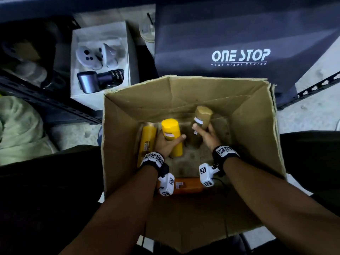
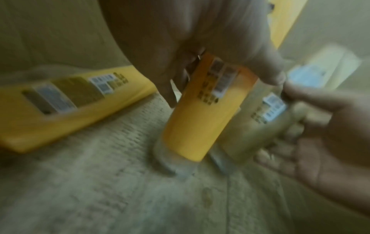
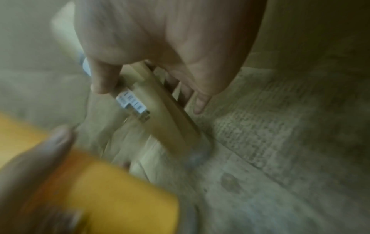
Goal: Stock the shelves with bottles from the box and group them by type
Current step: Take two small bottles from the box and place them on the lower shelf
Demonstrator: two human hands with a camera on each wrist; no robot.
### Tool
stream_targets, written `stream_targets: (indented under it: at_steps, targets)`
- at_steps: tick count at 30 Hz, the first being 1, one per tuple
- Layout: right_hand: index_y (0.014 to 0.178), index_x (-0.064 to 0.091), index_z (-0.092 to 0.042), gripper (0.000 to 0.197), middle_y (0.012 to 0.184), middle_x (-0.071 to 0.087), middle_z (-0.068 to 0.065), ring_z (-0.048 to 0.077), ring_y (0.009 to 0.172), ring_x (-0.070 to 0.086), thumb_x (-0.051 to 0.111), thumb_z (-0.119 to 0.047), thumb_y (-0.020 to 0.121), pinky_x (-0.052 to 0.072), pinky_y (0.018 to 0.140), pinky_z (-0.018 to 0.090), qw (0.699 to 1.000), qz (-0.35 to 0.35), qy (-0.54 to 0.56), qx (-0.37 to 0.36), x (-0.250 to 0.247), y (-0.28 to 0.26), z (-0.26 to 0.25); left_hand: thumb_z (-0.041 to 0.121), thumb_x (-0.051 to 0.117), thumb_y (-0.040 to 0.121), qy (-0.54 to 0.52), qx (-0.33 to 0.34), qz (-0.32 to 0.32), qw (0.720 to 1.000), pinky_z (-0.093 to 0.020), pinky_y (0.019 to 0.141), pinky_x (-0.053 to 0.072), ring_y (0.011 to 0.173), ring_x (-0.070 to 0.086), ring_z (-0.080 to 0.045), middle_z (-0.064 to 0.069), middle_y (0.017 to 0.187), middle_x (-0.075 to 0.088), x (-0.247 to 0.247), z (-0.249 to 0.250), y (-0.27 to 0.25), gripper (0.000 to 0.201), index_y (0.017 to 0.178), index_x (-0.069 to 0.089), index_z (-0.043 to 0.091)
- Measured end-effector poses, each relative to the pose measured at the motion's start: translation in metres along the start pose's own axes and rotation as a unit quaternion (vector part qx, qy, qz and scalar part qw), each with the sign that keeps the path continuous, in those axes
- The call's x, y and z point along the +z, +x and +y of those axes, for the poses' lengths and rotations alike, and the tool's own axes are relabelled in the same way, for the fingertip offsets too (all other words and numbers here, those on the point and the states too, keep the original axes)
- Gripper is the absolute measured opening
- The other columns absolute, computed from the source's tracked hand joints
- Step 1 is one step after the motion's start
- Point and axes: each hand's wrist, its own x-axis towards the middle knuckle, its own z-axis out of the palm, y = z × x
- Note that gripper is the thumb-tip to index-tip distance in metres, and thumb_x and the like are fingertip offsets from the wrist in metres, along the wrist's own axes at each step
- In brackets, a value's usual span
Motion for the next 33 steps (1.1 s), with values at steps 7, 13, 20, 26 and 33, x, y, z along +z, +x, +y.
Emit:
stream_targets:
  at_steps: [7, 13, 20, 26, 33]
  targets:
    - [0.146, 0.045, -0.033, 0.086, 0.143, 0.056, -0.005, 0.019, 0.126, 0.055, 0.071, -0.073, 0.074, 0.038, 0.111, 0.039, 0.996, 0.035, 0.018, 0.076, 0.002, -0.010, 0.016, 0.054, 0.087, 0.069, -0.033, -0.028, 0.023, 0.999, -0.025, 0.072, 0.057, 0.086, 0.072, -0.009, 0.018, 0.085, 0.075, 0.010, -0.004, -0.014, 0.037, 0.091, 0.066, 0.034]
    - [0.140, 0.052, -0.031, 0.077, 0.132, 0.064, -0.002, 0.021, 0.119, 0.061, 0.074, -0.066, 0.076, 0.045, 0.105, 0.039, 0.998, 0.050, 0.005, 0.029, 0.008, -0.029, 0.008, 0.062, 0.084, 0.067, -0.051, -0.052, 0.043, 0.996, -0.039, 0.095, 0.054, 0.100, 0.069, -0.018, 0.005, 0.109, 0.074, 0.004, 0.003, -0.032, 0.060, 0.113, 0.067, 0.028]
    - [0.112, 0.064, -0.035, 0.052, 0.110, 0.073, -0.007, 0.013, 0.097, 0.068, 0.073, -0.070, 0.075, 0.050, 0.089, 0.032, 0.996, 0.055, -0.014, -0.067, 0.012, -0.052, -0.027, 0.061, 0.081, 0.073, -0.072, 0.008, 0.078, 0.994, -0.031, 0.071, 0.047, 0.066, 0.062, -0.023, 0.007, 0.067, 0.065, -0.009, 0.044, -0.051, 0.059, 0.102, 0.071, 0.011]
    - [0.120, 0.064, -0.024, 0.060, 0.112, 0.071, -0.007, 0.016, 0.104, 0.067, 0.075, -0.064, 0.077, 0.047, 0.090, 0.031, 0.989, 0.085, 0.002, -0.122, 0.011, -0.074, -0.053, 0.063, 0.081, 0.071, -0.065, 0.053, 0.074, 0.994, -0.026, 0.064, 0.046, 0.063, 0.062, -0.008, 0.015, 0.065, 0.066, -0.022, 0.082, -0.068, 0.041, 0.080, 0.064, 0.026]
    - [0.089, 0.062, -0.037, 0.036, 0.087, 0.065, -0.030, -0.002, 0.087, 0.063, 0.074, -0.068, 0.075, 0.043, 0.076, 0.022, 0.976, 0.110, 0.003, -0.188, 0.003, -0.103, -0.090, 0.060, 0.083, 0.069, -0.069, 0.123, 0.062, 0.988, -0.029, 0.069, 0.047, 0.066, 0.061, -0.013, 0.010, 0.070, 0.065, -0.025, 0.125, -0.084, 0.042, 0.080, 0.062, 0.026]
